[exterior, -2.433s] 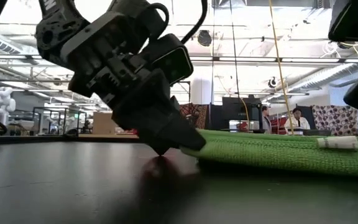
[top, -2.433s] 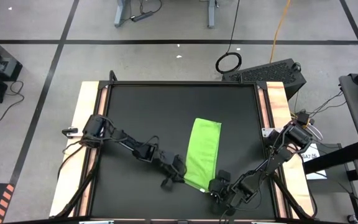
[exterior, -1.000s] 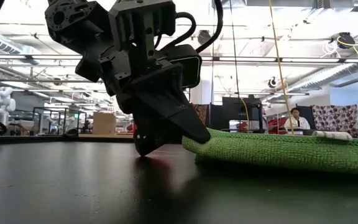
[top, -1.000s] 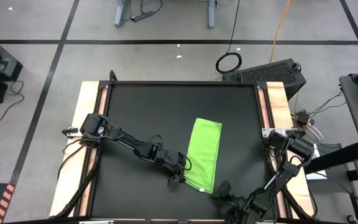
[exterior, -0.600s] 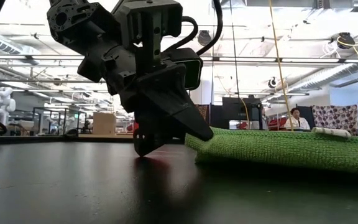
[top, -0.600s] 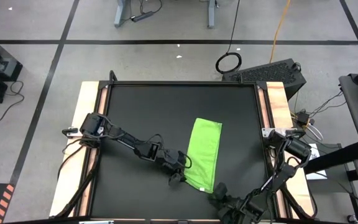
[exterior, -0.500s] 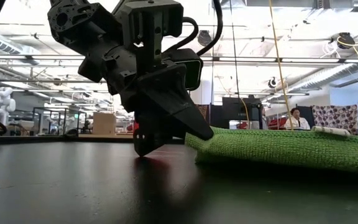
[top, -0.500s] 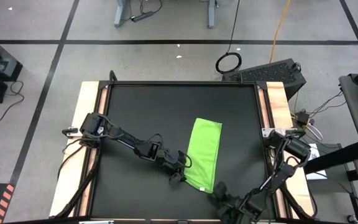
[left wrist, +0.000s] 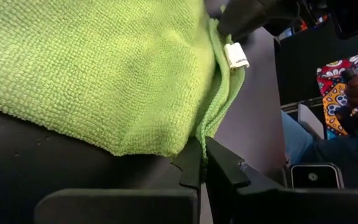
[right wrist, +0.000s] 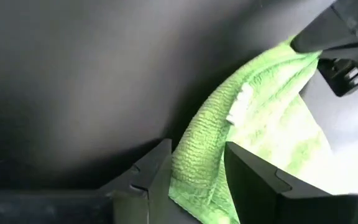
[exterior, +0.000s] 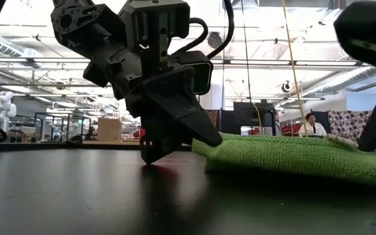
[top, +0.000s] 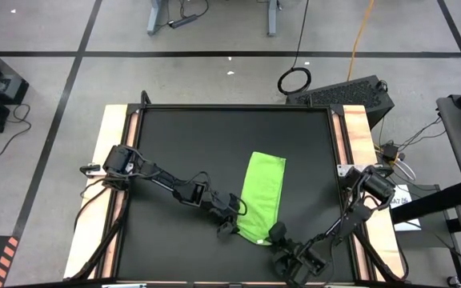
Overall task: Roll towel
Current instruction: Roll the green towel on the table
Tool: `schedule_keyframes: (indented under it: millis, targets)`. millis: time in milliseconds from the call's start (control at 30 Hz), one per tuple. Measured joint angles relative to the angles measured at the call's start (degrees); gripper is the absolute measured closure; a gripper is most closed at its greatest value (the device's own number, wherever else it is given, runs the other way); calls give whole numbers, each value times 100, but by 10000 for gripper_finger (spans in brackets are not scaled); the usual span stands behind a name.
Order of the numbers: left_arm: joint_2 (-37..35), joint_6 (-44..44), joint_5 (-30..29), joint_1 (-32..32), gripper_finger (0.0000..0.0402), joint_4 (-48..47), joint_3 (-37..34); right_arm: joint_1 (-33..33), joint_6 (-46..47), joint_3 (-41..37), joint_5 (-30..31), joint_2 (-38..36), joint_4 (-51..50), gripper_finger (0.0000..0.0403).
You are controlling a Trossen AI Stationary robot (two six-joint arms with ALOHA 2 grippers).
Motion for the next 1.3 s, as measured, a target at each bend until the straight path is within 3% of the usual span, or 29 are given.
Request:
schedule_keyframes:
  millis: [167, 467, 700, 867, 1100, 1300]
  targets:
    - [1, 60, 60, 22, 389, -8, 0, -56, 106, -89, -185, -5, 42, 293]
    - [1, 158, 226, 62, 389, 34, -2, -73, 559, -142, -461, -11, 41, 388]
    - [-170, 828, 89, -76, 383, -81, -13, -151, 1257, -144, -883, -59, 29, 397]
    - [-478, 1516, -141, -259, 320, -254, -63, -192, 1462, -149, -1120, -148, 33, 400]
    - [-869, 2455, -1168, -525, 187, -603, -27, -345, 1683, -179, -1722, -514, 109, 402]
    - [-983, 3690, -2348, -1015, 163, -883, -15, -425, 2170, -187, -2086, -588, 309, 402]
